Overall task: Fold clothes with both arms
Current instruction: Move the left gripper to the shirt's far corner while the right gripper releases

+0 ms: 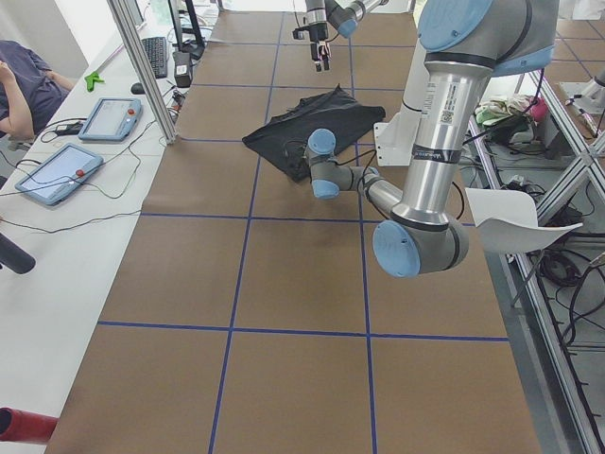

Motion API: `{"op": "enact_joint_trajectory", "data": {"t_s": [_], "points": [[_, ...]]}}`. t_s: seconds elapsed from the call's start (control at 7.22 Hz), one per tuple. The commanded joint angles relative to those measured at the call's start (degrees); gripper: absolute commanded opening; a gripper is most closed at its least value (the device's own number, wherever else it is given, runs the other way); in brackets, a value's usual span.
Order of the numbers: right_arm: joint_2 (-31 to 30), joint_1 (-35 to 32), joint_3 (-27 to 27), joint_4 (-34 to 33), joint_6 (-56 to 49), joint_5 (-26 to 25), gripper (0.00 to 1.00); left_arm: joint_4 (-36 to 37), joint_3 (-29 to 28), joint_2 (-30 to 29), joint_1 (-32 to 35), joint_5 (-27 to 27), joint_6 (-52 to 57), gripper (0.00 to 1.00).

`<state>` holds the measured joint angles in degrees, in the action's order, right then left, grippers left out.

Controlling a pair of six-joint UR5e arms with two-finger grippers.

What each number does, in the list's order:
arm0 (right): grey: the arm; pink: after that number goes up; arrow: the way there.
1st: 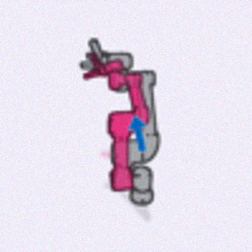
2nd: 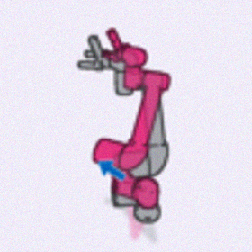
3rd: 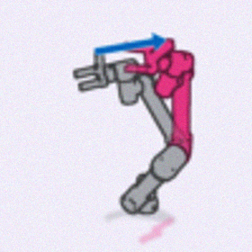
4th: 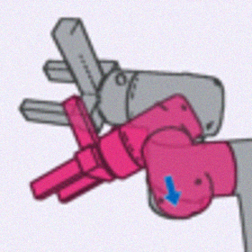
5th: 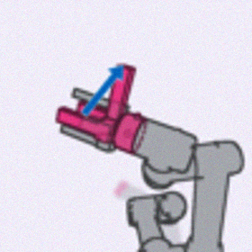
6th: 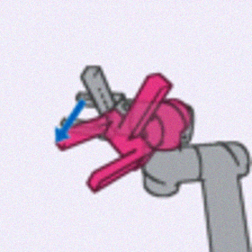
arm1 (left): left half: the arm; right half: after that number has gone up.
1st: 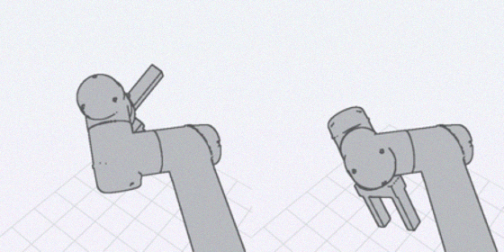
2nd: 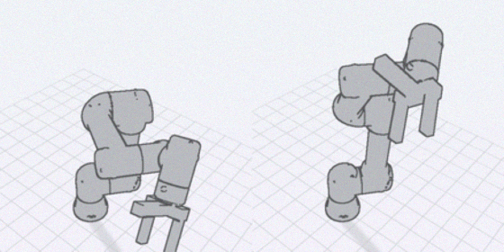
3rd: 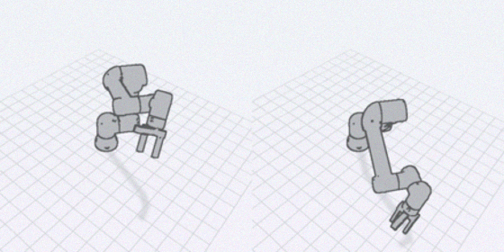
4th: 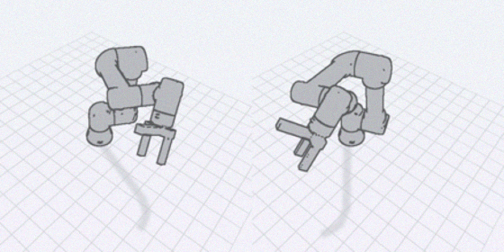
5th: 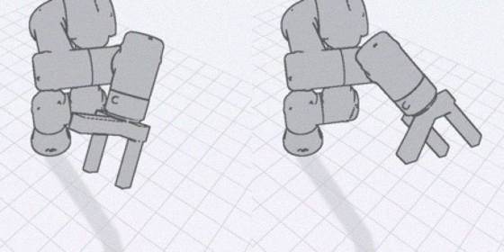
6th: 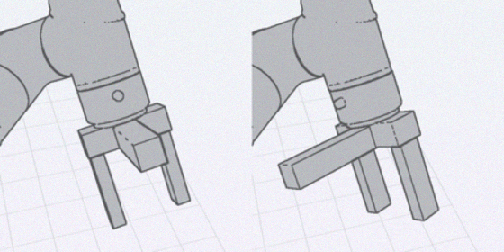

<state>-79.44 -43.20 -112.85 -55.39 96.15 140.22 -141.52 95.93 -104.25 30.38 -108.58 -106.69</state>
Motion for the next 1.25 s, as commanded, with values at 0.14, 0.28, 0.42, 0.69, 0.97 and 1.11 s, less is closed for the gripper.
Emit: {"op": "enact_joint_trajectory", "data": {"t_s": [0.14,0.28,0.42,0.69,0.97,1.11], "points": [[0.2,-0.1,0.0,-0.1,0.0,0.0,1.0,1.7,-4.4,-3.8,-0.1,1.1,-0.1,0.96],[0.2,-0.2,0.1,-0.2,0.0,0.0,1.0,1.7,-4.5,-3.8,-0.1,1.5,-0.1,0.94],[0.2,-0.2,0.1,-0.2,0.0,0.1,1.0,1.7,-4.5,-3.9,-0.1,1.9,-0.1,0.88],[0.2,-0.3,0.0,-0.2,0.0,0.1,1.0,1.7,-4.5,-3.9,-0.1,2.0,-0.1,0.72],[0.1,-0.2,0.0,-0.2,0.0,0.1,1.0,1.7,-4.5,-3.9,0.3,2.0,0.3,0.38],[0.1,-0.2,0.0,-0.2,0.0,0.3,1.0,1.7,-4.3,-3.9,0.4,1.9,0.4,0.06]]}}
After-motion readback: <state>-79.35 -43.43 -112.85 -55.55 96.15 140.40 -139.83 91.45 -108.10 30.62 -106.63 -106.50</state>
